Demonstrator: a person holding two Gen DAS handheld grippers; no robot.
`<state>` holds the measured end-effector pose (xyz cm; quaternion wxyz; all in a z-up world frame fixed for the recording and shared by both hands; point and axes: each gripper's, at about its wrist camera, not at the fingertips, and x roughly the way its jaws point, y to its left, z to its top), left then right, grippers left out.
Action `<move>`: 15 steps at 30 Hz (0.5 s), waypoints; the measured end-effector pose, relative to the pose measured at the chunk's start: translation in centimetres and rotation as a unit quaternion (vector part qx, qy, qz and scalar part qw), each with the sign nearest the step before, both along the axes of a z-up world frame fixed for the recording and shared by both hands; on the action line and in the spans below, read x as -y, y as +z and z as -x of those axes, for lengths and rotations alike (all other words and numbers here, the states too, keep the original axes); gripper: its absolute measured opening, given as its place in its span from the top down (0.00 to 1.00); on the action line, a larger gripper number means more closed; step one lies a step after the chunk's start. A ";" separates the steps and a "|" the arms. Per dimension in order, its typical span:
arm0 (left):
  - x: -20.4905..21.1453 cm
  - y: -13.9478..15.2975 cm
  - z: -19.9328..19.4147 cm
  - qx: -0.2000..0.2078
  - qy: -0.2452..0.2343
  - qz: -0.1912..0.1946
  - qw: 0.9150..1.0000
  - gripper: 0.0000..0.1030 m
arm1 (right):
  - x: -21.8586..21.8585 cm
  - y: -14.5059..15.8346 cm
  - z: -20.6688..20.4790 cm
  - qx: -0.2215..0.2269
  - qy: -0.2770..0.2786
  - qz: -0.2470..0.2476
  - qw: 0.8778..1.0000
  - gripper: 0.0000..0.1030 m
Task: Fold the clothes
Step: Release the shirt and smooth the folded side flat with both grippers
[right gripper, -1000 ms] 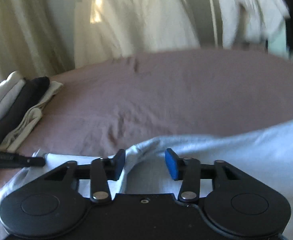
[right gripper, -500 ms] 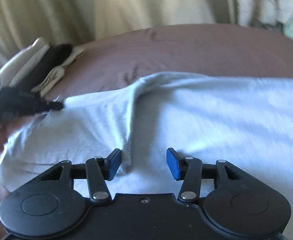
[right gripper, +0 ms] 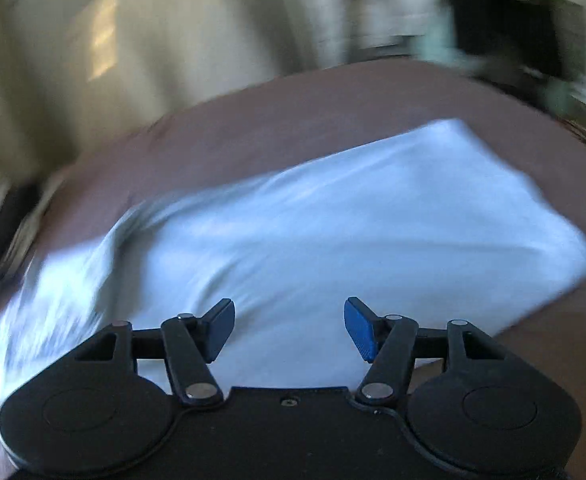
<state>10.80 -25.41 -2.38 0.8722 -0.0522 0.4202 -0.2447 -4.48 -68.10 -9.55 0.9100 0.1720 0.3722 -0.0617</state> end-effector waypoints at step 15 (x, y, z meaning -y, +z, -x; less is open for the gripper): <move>9.5 -4.2 5.0 -0.072 -0.062 -0.020 0.995 0.40 | 14.9 -4.8 2.6 0.125 -0.203 -0.236 0.942 0.35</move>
